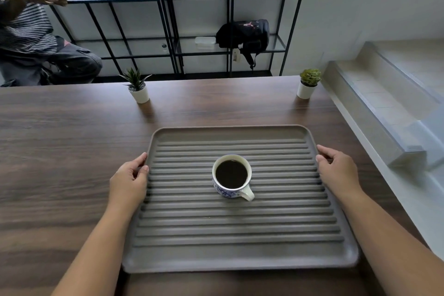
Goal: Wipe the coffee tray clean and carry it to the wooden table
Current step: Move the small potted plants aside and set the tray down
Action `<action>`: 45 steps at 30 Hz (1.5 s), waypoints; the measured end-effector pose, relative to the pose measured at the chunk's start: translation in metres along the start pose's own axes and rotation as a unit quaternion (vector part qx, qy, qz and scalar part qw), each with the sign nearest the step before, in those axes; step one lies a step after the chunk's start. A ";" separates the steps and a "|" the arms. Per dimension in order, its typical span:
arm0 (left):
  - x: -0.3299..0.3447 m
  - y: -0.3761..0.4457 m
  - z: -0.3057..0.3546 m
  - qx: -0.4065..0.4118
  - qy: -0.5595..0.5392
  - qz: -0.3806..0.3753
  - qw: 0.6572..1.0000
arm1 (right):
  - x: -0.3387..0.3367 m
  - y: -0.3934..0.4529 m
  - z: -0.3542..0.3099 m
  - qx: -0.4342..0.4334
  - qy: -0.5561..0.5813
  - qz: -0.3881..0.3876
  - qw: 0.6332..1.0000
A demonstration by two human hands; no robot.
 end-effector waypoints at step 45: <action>0.017 0.024 0.016 -0.016 -0.013 0.014 1.000 | 0.011 0.028 0.003 -0.069 -0.011 0.002 0.998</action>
Point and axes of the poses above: each hand's wrist, its own y-axis towards the middle knuckle, its own x-axis out of the palm, z = x × y, the point moved 4 cm from there along y, towards the middle knuckle, and after that the axes turned 6 degrees about z, right-handed, at the moved point
